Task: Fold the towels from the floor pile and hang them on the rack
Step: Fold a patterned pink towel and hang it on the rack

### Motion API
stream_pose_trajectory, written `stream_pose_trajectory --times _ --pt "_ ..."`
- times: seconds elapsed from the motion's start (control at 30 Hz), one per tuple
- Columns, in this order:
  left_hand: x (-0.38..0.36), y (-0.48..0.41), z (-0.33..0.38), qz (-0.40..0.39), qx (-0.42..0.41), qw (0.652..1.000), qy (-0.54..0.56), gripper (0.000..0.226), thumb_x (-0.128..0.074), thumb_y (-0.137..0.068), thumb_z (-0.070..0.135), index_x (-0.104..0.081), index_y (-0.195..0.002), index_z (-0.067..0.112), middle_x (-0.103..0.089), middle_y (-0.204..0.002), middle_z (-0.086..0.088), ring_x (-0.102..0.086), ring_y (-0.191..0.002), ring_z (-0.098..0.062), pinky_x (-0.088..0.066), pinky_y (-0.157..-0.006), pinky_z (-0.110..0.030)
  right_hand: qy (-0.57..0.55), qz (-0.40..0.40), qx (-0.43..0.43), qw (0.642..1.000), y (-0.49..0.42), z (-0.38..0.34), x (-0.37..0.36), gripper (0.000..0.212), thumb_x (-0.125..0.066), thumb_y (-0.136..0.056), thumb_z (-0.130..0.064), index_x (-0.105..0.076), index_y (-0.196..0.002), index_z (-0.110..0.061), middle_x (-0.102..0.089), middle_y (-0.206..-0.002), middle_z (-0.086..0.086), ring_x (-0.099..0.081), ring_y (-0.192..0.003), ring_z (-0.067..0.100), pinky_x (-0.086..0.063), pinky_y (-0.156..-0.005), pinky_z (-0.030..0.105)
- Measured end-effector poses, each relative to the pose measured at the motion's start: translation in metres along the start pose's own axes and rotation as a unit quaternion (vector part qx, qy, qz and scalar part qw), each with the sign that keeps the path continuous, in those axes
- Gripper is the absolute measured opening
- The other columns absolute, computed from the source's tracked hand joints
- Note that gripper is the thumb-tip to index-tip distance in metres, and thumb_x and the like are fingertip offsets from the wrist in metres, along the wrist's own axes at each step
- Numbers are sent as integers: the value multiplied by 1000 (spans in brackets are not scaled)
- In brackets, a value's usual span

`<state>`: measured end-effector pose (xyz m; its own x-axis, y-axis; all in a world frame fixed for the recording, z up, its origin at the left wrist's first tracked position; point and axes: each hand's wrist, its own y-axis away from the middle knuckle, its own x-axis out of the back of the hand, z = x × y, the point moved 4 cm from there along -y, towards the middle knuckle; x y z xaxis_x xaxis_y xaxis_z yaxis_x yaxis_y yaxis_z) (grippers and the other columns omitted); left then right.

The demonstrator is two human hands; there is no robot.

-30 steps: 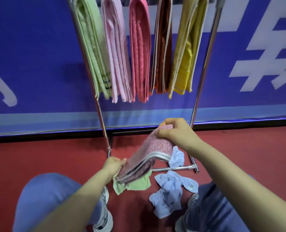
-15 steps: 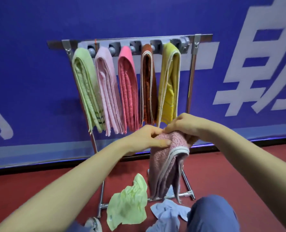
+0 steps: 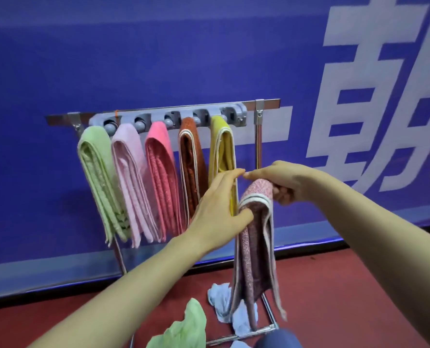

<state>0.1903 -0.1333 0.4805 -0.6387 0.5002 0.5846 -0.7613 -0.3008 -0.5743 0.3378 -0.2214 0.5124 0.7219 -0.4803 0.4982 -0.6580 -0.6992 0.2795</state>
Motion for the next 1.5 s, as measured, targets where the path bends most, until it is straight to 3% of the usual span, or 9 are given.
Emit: stream_pose_trajectory --times 0.23,0.47,0.57,0.67,0.8,0.9,1.07,1.37,1.5 --pt "-14 -24 19 8 -154 978 -140 57 -55 -72 2 -58 -127 14 -51 -126 -1 -57 -112 -22 -50 -93 -40 21 -44 -38 998 -14 -2 28 46 -55 -96 -37 -41 -55 -20 -27 -49 -1 -19 -45 12 -17 -48 20" --pt "-26 -50 13 77 -130 971 -188 57 -64 -71 1 -59 -125 22 -52 -117 0 -57 -100 -23 -53 -75 -39 0 -36 -16 999 -31 -11 31 38 -52 -94 -29 -43 -59 -19 -30 -50 -1 -23 -45 11 -22 -49 21" --pt "-18 -72 10 76 -94 974 -189 45 -64 -79 4 -65 -118 27 -54 -109 4 -61 -92 -22 -51 -66 -35 -89 66 40 993 -35 -14 35 30 -58 -93 -37 -63 -84 -9 -49 -59 5 -41 -48 16 -38 -51 25" --pt "-8 -98 1 39 -42 974 -217 33 -62 -86 14 -65 -116 29 -59 -108 2 -62 -96 -31 -52 -74 -42 -138 121 137 973 -31 -16 38 32 -54 -85 -17 -65 -113 -5 -61 -72 12 -53 -62 22 -47 -60 33" --pt "-1 -128 7 38 -39 966 -254 30 -61 -85 14 -68 -112 23 -62 -107 -3 -56 -106 -31 -48 -81 -41 26 108 234 966 -20 -18 23 51 -62 -68 -24 -57 -118 -22 -68 -95 11 -61 -83 27 -53 -70 43" --pt "-6 -144 17 30 -43 954 -296 29 -59 -88 11 -67 -113 21 -59 -106 -4 -54 -104 -31 -41 -88 -39 124 240 237 933 -31 -20 21 40 -63 -78 -31 -51 -116 -27 -67 -94 -1 -61 -86 26 -53 -71 41" --pt "-9 -168 27 0 -50 938 -342 30 -54 -88 6 -65 -113 19 -55 -113 -8 -60 -106 -35 -32 -75 -39 203 373 207 881 -49 -29 34 33 -52 -86 -28 -55 -118 -18 -67 -100 9 -60 -91 37 -43 -66 38" --pt "-3 -198 14 13 -27 932 -362 26 -57 -88 10 -61 -112 19 -54 -113 -8 -58 -102 -36 -46 -73 -42 293 405 224 837 -84 -48 58 12 -48 -89 -12 -56 -98 -11 -63 -88 13 -45 -70 33 -34 -58 34" --pt "11 -215 -5 47 -14 927 -371 24 -61 -91 14 -62 -114 18 -54 -112 -9 -58 -99 -35 -39 -70 -39 311 395 280 818 -101 -68 73 20 -49 -85 -6 -60 -100 -12 -63 -88 11 -49 -75 33 -37 -58 35"
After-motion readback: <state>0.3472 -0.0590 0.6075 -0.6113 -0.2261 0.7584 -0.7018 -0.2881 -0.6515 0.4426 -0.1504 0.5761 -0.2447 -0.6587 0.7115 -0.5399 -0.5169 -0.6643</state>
